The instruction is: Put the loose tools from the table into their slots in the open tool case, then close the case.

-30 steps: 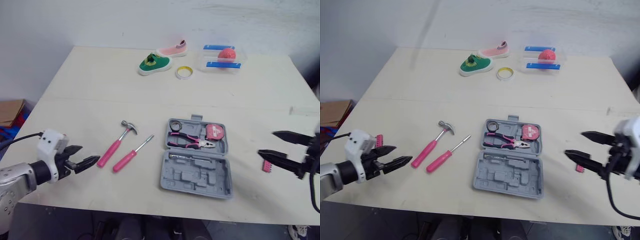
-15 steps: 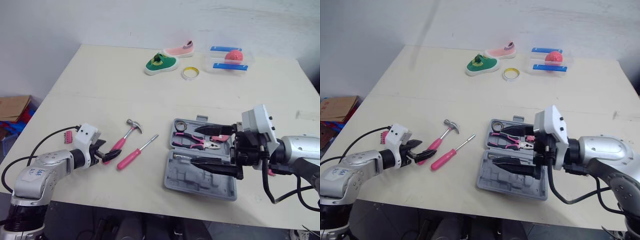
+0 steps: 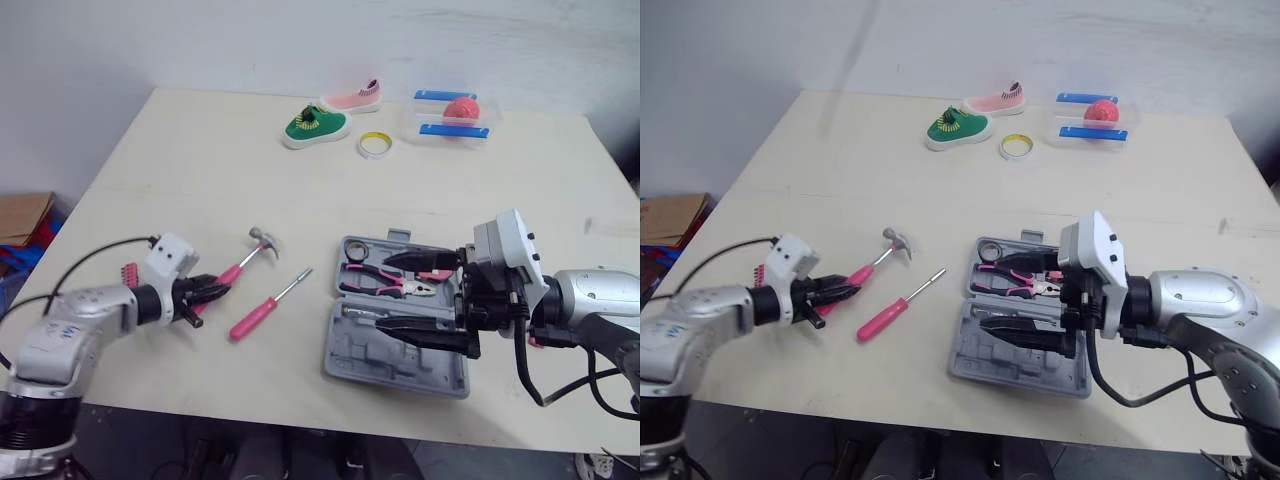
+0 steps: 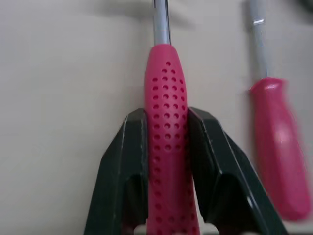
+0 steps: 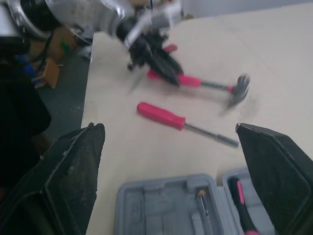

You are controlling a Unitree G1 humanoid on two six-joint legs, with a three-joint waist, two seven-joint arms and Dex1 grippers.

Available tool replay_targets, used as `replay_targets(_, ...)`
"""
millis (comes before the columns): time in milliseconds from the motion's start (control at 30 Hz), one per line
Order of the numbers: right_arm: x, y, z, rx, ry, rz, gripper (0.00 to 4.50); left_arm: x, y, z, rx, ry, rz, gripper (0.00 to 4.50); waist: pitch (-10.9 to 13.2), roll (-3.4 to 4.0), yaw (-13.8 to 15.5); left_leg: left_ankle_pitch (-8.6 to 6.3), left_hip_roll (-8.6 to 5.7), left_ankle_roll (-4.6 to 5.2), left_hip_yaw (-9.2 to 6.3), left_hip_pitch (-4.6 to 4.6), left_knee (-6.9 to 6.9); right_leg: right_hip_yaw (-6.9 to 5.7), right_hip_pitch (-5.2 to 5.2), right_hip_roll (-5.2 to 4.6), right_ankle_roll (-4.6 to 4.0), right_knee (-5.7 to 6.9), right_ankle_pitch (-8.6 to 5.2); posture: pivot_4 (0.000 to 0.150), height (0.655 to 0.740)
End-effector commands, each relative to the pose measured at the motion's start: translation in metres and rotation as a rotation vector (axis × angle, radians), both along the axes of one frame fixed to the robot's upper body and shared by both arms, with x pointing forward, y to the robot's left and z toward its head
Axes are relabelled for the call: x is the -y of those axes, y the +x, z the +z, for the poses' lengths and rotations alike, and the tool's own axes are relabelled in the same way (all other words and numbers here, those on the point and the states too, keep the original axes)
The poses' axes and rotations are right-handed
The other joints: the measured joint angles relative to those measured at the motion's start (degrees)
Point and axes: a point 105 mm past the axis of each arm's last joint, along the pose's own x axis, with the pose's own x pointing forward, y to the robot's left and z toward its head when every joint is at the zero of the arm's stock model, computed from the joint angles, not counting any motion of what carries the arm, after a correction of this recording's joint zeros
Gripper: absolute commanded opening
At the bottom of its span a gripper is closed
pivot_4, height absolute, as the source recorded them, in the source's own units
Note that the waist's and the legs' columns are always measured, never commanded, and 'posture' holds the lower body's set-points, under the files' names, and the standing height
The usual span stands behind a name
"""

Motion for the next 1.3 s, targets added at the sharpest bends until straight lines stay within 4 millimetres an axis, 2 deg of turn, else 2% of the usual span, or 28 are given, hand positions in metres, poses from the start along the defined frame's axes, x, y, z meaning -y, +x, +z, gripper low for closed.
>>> replay_targets(33,0.010,-0.010,0.005,0.007,-0.025,-0.015,4.50,0.049,-0.022,0.027,0.077,0.029,-0.344,0.50,0.0,0.10,0.3,0.00,-0.01,0.00,0.00,-0.03,-0.01,-0.18,0.05,-0.14,-0.02,-0.04,-0.02,0.150,0.7304)
replay_targets(100,0.019,-0.015,0.000,-0.035,-0.052,-0.047,4.50,0.068,-0.021,0.024,0.079,0.067,-0.434,0.50,0.0,0.19,0.2,0.02,-0.04,0.02,0.08,-0.01,-0.05,-0.27,0.15,-0.28,-0.03,-0.11,-0.04,0.150,0.7304)
replay_targets(233,0.047,-0.038,-0.015,-0.172,-0.130,-0.138,4.50,0.118,-0.019,0.020,0.073,0.105,-0.665,0.50,0.1,0.10,1.1,0.07,-0.05,0.16,0.05,-0.11,0.02,-0.39,0.22,-0.19,0.12,-0.14,-0.04,0.150,0.7304)
replay_targets(367,0.061,-0.044,-0.017,-0.187,-0.142,-0.229,4.50,0.141,-0.012,0.010,0.032,0.149,-0.706,0.50,0.1,0.09,1.0,0.03,0.07,0.19,0.09,-0.17,0.46,-0.30,0.23,0.06,0.27,0.03,0.01,0.150,0.7304)
replay_targets(533,0.081,-0.054,-0.026,-0.213,-0.150,-0.375,4.50,0.190,-0.016,-0.019,-0.013,0.218,-0.805,0.50,0.1,0.10,1.3,0.02,0.14,0.18,0.03,-0.13,0.67,-0.15,0.35,0.32,0.39,0.09,-0.01,0.150,0.7304)
replay_targets(700,0.084,-0.057,-0.028,-0.207,-0.139,-0.416,4.50,0.200,-0.009,-0.030,-0.017,0.270,-0.776,0.50,0.1,0.05,0.4,-0.01,0.11,0.23,0.11,-0.17,0.69,0.10,0.30,0.35,0.56,0.10,0.00,0.150,0.7304)
replay_targets(800,0.090,-0.060,-0.032,-0.211,-0.126,-0.466,4.50,0.215,-0.016,-0.038,-0.056,0.260,-0.793,0.50,0.1,0.07,0.7,0.01,0.11,0.19,0.03,-0.15,0.68,0.05,0.30,0.36,0.56,0.14,-0.02,0.150,0.7304)
replay_targets(1133,0.092,-0.052,-0.034,-0.188,-0.109,-0.492,4.50,0.217,-0.015,-0.050,-0.018,0.302,-0.819,0.50,0.1,0.07,0.7,-0.01,0.09,0.21,0.09,-0.12,0.68,0.15,0.31,0.35,0.59,0.14,-0.03,0.150,0.7304)
replay_targets(1200,0.092,-0.052,-0.034,-0.187,-0.108,-0.491,4.50,0.216,-0.014,-0.043,-0.002,0.288,-0.819,1.53,0.1,0.07,0.8,-0.01,0.09,0.21,0.10,-0.13,0.69,0.15,0.31,0.35,0.59,0.13,-0.03,0.150,0.7304)
replay_targets(1267,0.091,-0.052,-0.034,-0.186,-0.105,-0.490,4.50,0.215,-0.012,-0.037,0.007,0.272,-0.811,2.21,0.1,0.07,0.8,-0.01,0.09,0.21,0.09,-0.14,0.70,0.16,0.31,0.35,0.60,0.12,-0.03,0.150,0.7304)
replay_targets(1300,0.091,-0.052,-0.035,-0.185,-0.104,-0.491,4.50,0.217,-0.013,-0.030,0.024,0.238,-0.827,2.70,0.1,0.07,0.7,-0.01,0.08,0.22,0.09,-0.14,0.70,0.16,0.32,0.34,0.60,0.12,-0.03,0.150,0.7304)
